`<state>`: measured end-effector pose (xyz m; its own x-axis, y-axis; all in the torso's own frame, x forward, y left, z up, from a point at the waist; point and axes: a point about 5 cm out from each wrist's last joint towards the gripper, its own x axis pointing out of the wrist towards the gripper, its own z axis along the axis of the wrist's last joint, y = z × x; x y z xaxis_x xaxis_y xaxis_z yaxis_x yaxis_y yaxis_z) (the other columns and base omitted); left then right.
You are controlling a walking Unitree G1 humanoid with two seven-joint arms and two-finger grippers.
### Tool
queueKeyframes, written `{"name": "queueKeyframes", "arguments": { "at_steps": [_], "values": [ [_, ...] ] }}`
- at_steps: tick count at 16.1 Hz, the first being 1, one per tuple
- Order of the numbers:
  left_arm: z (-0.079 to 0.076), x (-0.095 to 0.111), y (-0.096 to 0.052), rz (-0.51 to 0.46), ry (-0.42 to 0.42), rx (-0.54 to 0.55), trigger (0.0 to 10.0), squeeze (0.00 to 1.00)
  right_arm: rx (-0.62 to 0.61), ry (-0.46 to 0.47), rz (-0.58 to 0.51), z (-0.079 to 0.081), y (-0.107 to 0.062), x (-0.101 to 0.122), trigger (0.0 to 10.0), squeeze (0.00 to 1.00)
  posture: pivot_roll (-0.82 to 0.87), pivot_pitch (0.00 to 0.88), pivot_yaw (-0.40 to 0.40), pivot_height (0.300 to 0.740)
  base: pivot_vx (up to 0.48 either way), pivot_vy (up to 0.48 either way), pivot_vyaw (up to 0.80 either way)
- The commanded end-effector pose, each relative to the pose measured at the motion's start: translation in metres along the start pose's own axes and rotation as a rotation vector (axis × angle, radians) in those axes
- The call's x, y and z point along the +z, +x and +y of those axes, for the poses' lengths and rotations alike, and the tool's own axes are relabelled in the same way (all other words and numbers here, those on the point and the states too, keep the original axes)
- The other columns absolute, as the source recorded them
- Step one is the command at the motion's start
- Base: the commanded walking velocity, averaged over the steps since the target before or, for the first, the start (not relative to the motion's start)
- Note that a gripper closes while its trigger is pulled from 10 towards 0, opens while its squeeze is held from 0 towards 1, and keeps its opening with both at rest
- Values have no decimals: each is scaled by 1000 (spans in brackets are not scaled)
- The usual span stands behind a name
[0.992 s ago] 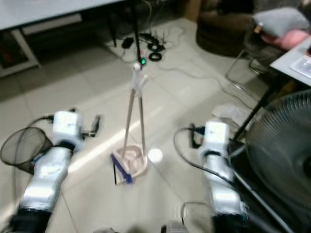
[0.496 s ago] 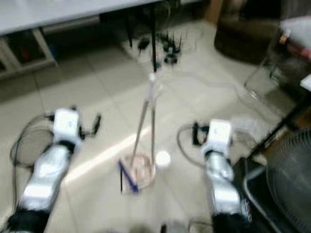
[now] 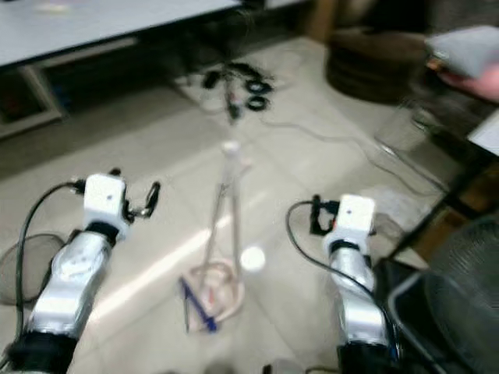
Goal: Sweep floor
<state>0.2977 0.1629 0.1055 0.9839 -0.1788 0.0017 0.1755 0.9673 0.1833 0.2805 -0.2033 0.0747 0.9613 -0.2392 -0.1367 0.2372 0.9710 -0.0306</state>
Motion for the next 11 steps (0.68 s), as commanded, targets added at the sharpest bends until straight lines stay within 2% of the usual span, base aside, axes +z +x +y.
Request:
{"name": "queueKeyframes", "arguments": {
  "at_steps": [1,11],
  "values": [
    [3,2,-1,-8,7,-4,10000,0,1,14,-30,3,1,7,10000,0,-3,97,18,740,330,0,0],
    [5,14,-3,-103,-27,-9,10000,0,-1,25,-26,1,-1,4,10000,0,3,116,22,740,0,0,0]
  ]
}}
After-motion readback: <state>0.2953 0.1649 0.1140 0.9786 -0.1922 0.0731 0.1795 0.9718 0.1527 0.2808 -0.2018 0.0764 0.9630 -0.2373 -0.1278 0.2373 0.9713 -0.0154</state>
